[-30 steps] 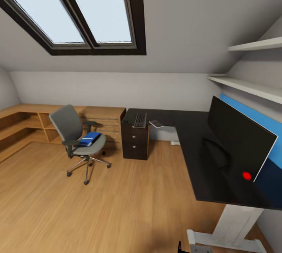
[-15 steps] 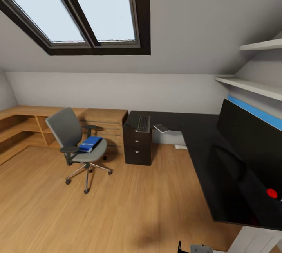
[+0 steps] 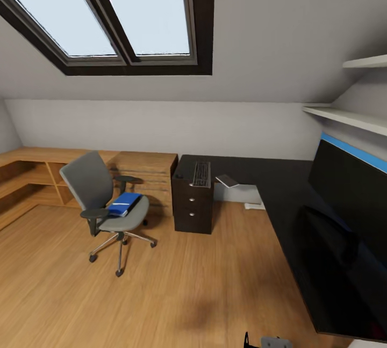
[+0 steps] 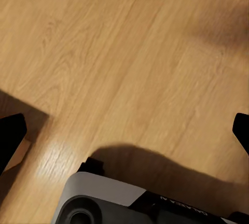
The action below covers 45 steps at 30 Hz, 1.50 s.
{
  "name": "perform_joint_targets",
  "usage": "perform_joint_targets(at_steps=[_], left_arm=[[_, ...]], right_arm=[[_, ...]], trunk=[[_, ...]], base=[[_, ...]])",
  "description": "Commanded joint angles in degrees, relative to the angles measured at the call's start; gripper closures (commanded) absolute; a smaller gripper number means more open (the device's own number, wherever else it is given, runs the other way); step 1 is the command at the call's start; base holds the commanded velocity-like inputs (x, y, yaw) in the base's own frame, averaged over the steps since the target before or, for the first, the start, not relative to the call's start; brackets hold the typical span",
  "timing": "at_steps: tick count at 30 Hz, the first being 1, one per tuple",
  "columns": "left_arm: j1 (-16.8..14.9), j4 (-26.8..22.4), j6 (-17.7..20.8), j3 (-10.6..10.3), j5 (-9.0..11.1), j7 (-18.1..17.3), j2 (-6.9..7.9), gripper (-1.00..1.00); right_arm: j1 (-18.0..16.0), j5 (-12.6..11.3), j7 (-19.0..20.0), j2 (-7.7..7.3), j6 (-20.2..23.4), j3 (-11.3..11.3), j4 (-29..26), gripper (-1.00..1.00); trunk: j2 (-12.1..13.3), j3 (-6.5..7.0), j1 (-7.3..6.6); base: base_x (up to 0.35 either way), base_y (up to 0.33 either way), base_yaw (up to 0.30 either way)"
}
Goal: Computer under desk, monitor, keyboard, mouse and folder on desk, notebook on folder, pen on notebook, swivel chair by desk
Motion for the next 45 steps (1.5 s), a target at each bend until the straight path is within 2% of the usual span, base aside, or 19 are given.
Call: perform_joint_targets(at_steps=[1,7,35,45], left_arm=[[-0.02,0.03,-0.2,-0.47,0.38,0.23,-0.01,-1.0],[-0.02,0.02,-0.3,-0.42,0.46,0.28,0.01,-1.0],[-0.02,0.07,-0.24,-0.45,0.47,0.23,-0.1,-1.0],[-0.02,0.07,-0.23,-0.45,0.47,0.23,-0.18,-1.0]], right_arm=[[-0.05,-0.55,-0.06,0.03,-0.24,0.48,0.1,-1.0],[-0.05,-0.43,-0.06,0.03,-0.24,0.48,0.1,-1.0],[-0.05,-0.47,-0.04,0.01,-0.24,0.54,0.12,-1.0],[-0.05,-0.47,-0.01,0.02,-0.32,0.55,0.12,-1.0]], trunk=[[-0.05,-0.03,0.03],[-0.05,-0.03,0.03],[-0.05,-0.03,0.03],[-0.05,-0.03,0.03]], base=[[0.021,0.003,0.0],[0.155,0.001,0.0],[0.331,0.032,-0.001],[0.334,0.129,-0.22]])
